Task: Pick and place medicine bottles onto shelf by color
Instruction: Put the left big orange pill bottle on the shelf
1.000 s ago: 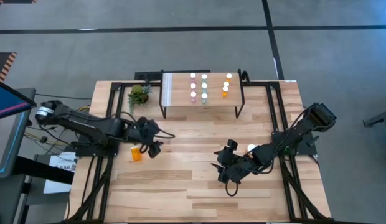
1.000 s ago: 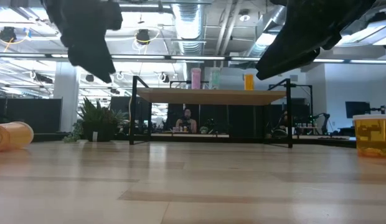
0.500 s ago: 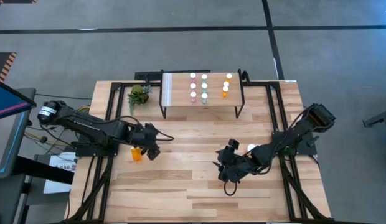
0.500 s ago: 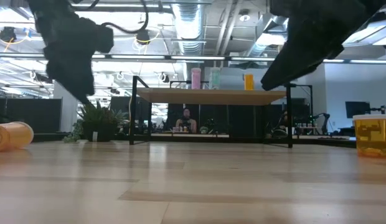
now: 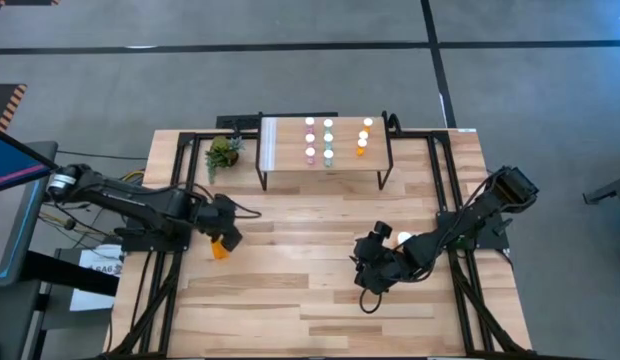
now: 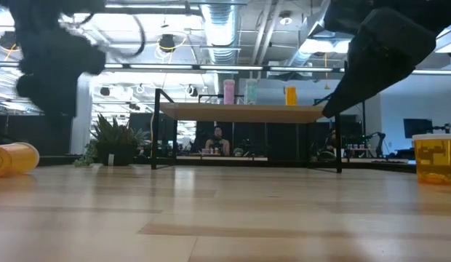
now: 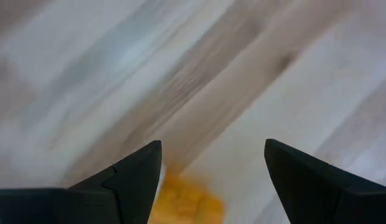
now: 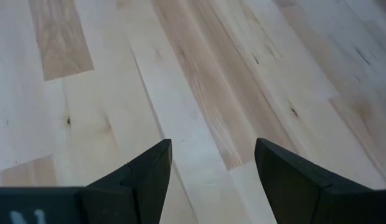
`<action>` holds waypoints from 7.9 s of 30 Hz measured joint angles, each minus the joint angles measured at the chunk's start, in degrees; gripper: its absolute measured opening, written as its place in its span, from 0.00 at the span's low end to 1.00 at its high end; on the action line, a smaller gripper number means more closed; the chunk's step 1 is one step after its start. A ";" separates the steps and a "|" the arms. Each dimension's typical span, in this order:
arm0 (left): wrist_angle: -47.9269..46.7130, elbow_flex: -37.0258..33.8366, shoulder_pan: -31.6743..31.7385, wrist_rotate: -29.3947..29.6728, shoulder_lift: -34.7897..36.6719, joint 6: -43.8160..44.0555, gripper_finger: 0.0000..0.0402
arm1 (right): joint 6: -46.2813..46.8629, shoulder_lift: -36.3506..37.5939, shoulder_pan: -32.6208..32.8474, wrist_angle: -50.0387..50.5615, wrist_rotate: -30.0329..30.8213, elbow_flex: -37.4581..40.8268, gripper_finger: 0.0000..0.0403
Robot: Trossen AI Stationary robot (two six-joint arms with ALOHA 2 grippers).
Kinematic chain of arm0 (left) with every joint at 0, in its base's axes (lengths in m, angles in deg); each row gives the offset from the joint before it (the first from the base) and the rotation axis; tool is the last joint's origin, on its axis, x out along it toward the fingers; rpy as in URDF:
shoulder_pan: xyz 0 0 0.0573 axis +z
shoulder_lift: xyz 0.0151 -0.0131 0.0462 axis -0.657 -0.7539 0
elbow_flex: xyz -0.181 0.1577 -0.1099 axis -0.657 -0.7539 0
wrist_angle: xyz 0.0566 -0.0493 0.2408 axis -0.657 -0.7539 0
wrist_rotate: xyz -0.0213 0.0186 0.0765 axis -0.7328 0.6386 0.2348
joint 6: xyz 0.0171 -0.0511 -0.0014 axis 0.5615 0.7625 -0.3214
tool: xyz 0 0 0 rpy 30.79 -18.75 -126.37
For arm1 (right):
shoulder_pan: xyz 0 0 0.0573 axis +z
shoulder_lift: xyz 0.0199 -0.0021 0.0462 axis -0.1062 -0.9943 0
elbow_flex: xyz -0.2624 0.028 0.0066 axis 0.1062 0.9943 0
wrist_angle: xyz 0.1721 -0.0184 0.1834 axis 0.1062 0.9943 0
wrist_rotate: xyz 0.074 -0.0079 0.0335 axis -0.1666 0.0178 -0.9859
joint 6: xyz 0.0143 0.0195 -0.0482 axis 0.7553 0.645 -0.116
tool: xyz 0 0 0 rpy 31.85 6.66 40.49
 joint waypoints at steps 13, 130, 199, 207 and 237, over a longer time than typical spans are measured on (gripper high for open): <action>-4.86 -7.47 2.51 -7.07 11.36 21.42 0.67 | -0.34 0.00 0.00 0.19 -0.01 0.00 0.63; 78.16 12.88 35.56 31.48 -32.20 -49.99 0.45 | -1.77 -0.02 -0.02 -1.97 -0.02 0.00 0.63; 75.31 12.88 34.03 32.40 -34.36 -45.59 0.55 | -2.14 -0.02 0.00 -3.24 -0.04 -0.02 0.63; 75.14 12.88 34.03 30.96 -34.37 -44.33 0.55 | -2.14 -0.02 0.00 -3.24 -0.04 -0.02 0.63; 73.17 12.88 34.03 31.61 -34.35 -43.95 0.81 | -2.14 -0.02 0.00 -3.24 -0.04 -0.02 0.63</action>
